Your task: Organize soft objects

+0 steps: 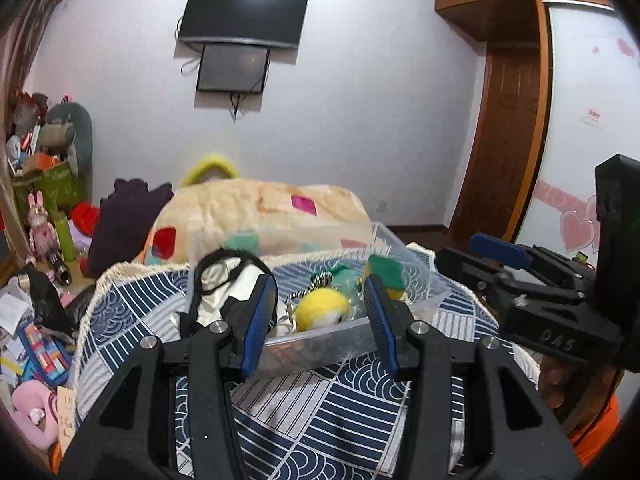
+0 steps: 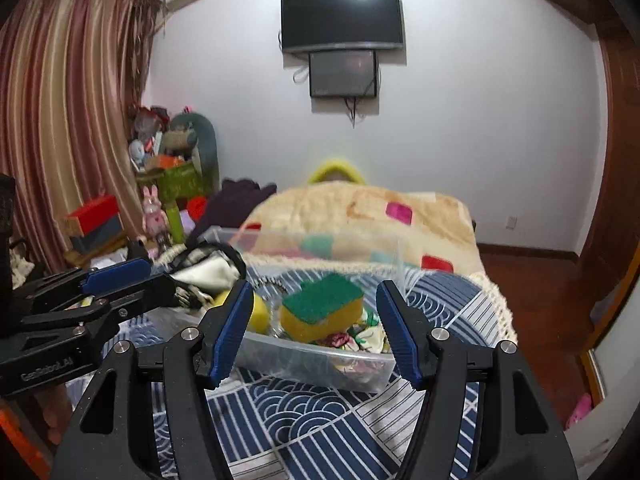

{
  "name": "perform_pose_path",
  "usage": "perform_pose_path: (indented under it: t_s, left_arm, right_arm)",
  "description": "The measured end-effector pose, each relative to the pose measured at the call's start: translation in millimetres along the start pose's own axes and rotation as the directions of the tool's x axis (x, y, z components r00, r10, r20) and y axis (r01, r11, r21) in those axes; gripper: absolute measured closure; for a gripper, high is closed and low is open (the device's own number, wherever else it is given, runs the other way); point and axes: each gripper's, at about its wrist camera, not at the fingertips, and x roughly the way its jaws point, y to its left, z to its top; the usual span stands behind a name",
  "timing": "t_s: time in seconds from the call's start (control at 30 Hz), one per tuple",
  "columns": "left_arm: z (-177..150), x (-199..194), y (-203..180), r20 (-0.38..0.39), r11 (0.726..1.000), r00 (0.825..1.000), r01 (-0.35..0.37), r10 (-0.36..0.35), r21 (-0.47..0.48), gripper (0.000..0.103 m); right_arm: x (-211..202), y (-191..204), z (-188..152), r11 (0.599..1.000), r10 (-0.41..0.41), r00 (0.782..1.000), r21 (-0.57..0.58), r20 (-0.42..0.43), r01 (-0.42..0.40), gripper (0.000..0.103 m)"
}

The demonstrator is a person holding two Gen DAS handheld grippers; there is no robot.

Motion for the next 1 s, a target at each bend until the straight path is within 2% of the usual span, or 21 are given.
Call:
perform_pose_path:
  t_s: [0.17,0.23,0.37,0.47,0.53,0.6,0.7,1.0]
  left_arm:
    - [2,-25,-1,0.041,1.0,0.999,0.004,-0.004,0.006,0.057]
    - [2,-34,0,0.052,1.0,0.999,0.0,0.0,0.009,0.057]
    - [0,-46,4,0.076,1.0,0.997,-0.002,0.002,-0.003,0.046]
    - [-2,-53,5,0.091,1.0,0.996,-0.009,0.009,-0.001,0.045]
    - [-1,-55,6,0.101,1.0,0.995,-0.02,0.019,0.005,0.04]
    - [-2,-59,8,0.115,1.0,0.993,-0.023,0.023,0.0,0.027]
    - [-5,-63,7,0.132,1.0,0.991,-0.027,0.026,0.003,0.019]
    - [-13,-65,1,0.141,0.999,0.989,-0.035,0.033,0.015,0.005]
  right_arm:
    - [-32,7,8,1.0,0.015,0.997,-0.001,0.082,-0.015,0.041]
    - [-39,9,9,1.0,0.018,0.994,-0.001,0.104,-0.019,0.035]
    - [-50,12,8,1.0,0.021,0.989,0.002,0.143,-0.021,0.016]
    - [-54,16,4,1.0,0.009,0.986,-0.002,0.164,-0.009,0.015]
    - [-54,19,3,1.0,0.001,0.985,-0.009,0.172,0.0,0.013]
    - [-57,21,-1,1.0,-0.004,0.984,-0.01,0.178,0.006,0.008]
    - [-58,22,-4,1.0,-0.005,0.982,-0.003,0.189,0.006,0.004]
    - [-60,25,-13,1.0,-0.012,0.979,0.0,0.204,0.013,0.0]
